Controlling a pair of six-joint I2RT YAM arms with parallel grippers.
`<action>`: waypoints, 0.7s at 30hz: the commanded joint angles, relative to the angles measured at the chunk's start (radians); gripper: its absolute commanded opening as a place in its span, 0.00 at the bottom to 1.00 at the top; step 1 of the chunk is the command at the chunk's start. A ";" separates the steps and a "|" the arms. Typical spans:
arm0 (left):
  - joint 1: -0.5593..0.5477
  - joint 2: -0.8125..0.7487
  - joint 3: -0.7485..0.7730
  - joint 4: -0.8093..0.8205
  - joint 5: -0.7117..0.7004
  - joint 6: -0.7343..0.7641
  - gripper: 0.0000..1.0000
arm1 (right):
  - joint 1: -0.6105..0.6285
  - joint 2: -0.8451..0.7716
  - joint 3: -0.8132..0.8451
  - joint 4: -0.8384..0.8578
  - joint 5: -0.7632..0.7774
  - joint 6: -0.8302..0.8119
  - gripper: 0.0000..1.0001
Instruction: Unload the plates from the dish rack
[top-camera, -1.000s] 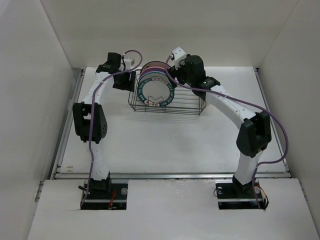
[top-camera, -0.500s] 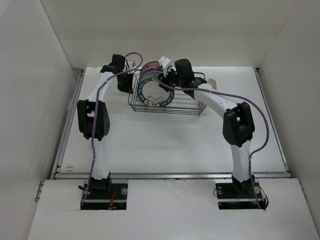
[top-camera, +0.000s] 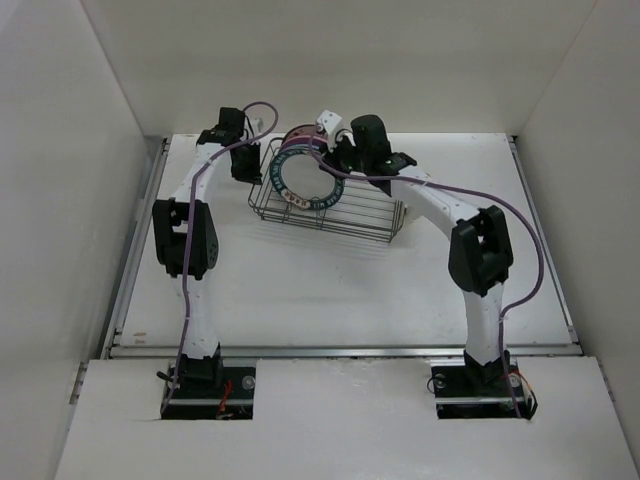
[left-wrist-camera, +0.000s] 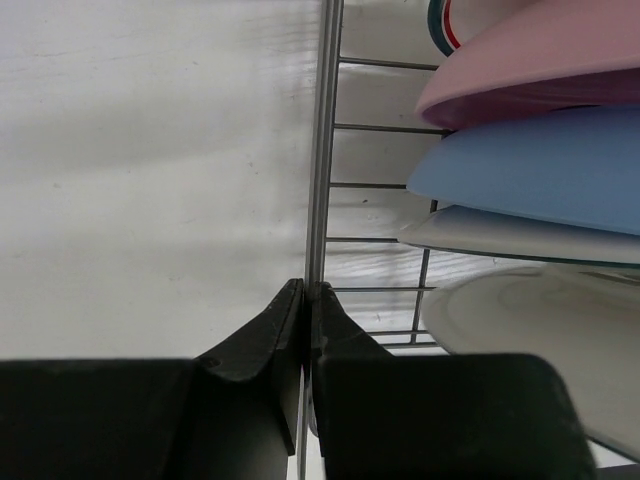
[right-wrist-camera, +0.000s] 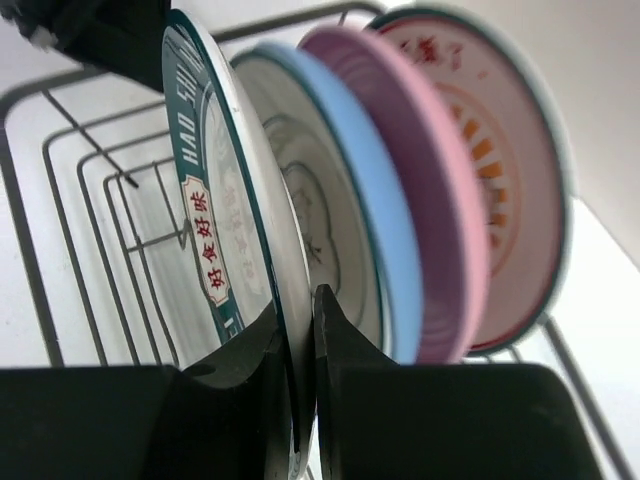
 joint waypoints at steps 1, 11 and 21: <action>-0.004 0.002 -0.003 -0.052 0.078 -0.106 0.00 | -0.013 -0.157 0.021 0.149 0.114 0.042 0.00; -0.004 -0.042 -0.052 -0.029 0.078 -0.159 0.00 | -0.013 -0.329 -0.103 0.207 0.047 0.051 0.00; -0.004 -0.093 -0.116 -0.015 0.078 -0.159 0.00 | 0.022 -0.444 -0.216 -0.055 -0.272 0.080 0.00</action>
